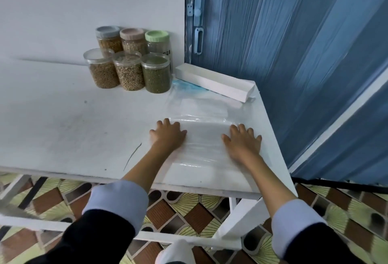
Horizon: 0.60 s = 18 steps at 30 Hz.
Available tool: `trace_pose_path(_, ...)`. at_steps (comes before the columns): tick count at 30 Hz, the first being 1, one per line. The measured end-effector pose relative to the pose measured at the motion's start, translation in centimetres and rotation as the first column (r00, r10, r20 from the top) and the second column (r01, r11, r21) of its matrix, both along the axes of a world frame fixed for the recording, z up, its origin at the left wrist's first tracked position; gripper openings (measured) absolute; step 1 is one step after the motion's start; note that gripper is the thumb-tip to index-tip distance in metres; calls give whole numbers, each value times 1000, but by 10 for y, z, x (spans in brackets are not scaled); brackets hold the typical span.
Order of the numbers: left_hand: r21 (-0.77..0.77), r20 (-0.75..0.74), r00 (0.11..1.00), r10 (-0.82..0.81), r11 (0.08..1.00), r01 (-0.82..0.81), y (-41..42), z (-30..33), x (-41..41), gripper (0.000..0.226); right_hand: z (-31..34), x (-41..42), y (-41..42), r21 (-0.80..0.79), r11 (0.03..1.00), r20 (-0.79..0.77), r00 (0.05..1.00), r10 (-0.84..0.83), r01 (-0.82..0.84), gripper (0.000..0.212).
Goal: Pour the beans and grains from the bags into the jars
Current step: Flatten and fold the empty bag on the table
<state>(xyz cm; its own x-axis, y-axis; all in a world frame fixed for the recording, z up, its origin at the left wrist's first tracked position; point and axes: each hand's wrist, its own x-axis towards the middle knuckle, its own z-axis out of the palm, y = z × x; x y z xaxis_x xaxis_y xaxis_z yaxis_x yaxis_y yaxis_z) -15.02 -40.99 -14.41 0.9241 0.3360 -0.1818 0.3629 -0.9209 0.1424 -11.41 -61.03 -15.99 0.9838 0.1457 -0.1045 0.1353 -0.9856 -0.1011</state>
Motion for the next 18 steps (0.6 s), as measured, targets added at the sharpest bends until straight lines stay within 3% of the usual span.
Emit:
trace_pose_path(3,38,-59,998,13,999,-10,6,24,22,46,24,24,4,-47,999,-104,995,-8,3,41)
trace_pose_path(5,76,-24,1000,12,997,-10,7,36,38,46,39,42,11,-65,996,-129,989,-74,66,36)
trace_pose_path(8,94,141,987,-81,993,68,6,44,69,41,52,66,24,63,991,74,989,-125,120,31)
trace_pose_path(11,75,234,952,-197,980,184,6,34,97,49,43,78,38,189,978,240,970,43,-90,41)
trace_pose_path(14,76,139,949,-283,959,274,14,9,111,58,12,85,37,137,975,97,981,165,-177,55)
trace_pose_path(18,38,18,964,-265,964,264,30,-25,113,60,-17,91,25,105,981,-1,987,164,-163,62)
